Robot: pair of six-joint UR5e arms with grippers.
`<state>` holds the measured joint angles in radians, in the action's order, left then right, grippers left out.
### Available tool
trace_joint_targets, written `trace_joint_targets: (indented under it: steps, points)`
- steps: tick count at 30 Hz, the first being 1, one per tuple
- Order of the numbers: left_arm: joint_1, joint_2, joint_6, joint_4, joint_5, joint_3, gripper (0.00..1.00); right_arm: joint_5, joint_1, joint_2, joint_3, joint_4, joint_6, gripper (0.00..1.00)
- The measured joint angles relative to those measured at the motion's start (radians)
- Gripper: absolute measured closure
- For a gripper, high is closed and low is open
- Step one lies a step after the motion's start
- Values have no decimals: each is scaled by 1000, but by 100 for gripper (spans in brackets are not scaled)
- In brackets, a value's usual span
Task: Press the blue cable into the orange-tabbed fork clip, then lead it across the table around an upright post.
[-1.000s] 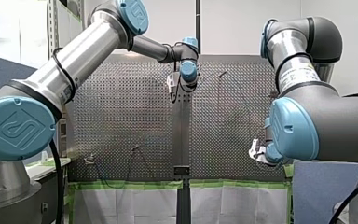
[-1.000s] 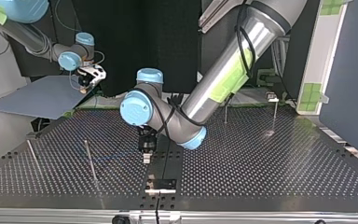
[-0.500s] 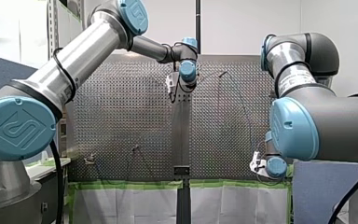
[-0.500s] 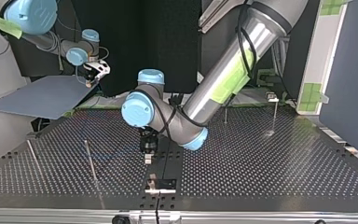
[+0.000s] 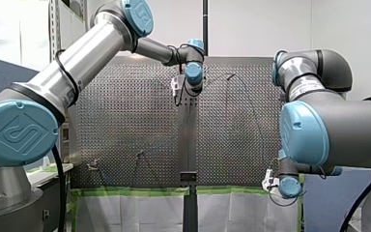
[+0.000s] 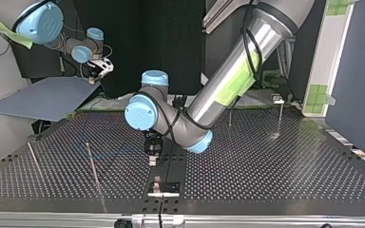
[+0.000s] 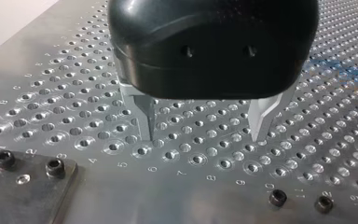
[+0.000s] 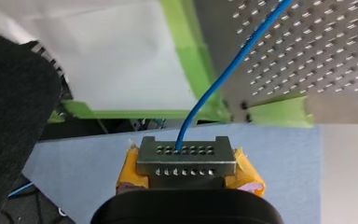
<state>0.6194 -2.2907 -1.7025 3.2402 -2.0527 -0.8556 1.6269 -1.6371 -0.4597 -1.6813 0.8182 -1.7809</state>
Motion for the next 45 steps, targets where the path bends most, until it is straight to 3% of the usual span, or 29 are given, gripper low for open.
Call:
trace_joint_targets:
  steps: [8, 16, 24, 35, 45]
  points:
    - [7, 0, 4, 4, -4, 0, 0, -3, 24, 32, 25, 17, 19, 100]
    - [10, 1, 21, 56, -6, 0, 0, -31, 38, 82, 65, 42, 72, 100]
    - [40, 9, 34, 126, -33, 0, 0, -91, 40, 87, 78, 73, 58, 100]
    - [85, 92, 45, 183, -123, 0, 0, -102, 40, 89, 78, 72, 56, 100]
    - [113, 112, 79, 178, -61, 1, 0, -102, 40, 89, 79, 70, 55, 100]
